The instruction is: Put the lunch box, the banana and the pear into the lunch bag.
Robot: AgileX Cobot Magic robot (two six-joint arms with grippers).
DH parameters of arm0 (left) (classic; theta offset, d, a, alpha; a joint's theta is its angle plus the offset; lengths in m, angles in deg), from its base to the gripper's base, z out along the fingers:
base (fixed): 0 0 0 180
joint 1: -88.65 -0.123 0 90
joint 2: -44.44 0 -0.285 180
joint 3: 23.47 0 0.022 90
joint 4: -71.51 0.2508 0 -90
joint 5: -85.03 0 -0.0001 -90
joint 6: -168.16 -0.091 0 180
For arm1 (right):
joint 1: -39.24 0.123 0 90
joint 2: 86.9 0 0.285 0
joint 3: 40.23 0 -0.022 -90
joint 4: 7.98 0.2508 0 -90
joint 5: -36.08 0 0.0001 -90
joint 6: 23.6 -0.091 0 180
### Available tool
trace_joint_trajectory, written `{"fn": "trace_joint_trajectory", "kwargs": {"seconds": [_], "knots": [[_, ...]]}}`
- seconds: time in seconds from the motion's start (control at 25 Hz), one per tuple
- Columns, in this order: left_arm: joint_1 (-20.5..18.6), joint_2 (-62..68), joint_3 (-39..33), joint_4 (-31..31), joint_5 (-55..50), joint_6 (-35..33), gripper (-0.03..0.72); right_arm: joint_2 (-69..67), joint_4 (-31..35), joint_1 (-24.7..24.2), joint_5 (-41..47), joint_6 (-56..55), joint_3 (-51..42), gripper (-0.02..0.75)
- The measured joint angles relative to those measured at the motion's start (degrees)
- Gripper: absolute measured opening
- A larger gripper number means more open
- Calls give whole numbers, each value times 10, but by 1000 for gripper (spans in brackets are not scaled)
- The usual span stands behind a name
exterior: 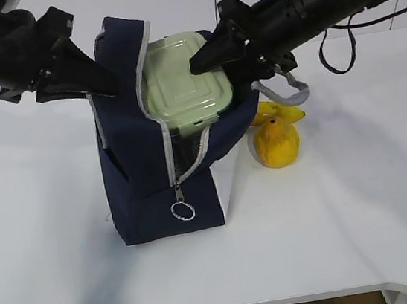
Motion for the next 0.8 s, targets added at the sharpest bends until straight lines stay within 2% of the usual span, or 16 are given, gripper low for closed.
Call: {"fn": "trace_joint_trajectory", "kwargs": {"seconds": [0.32,0.56,0.8], "knots": [[0,0,0,0,0,-9,6,-3,6,57,-43,0,0,363],[0,0,0,7,-1,-9,6,-45,27,62,-56,0,1,363],[0,0,0,56,-1,-10,6,-70,41,68,-55,0,1,363]]}}
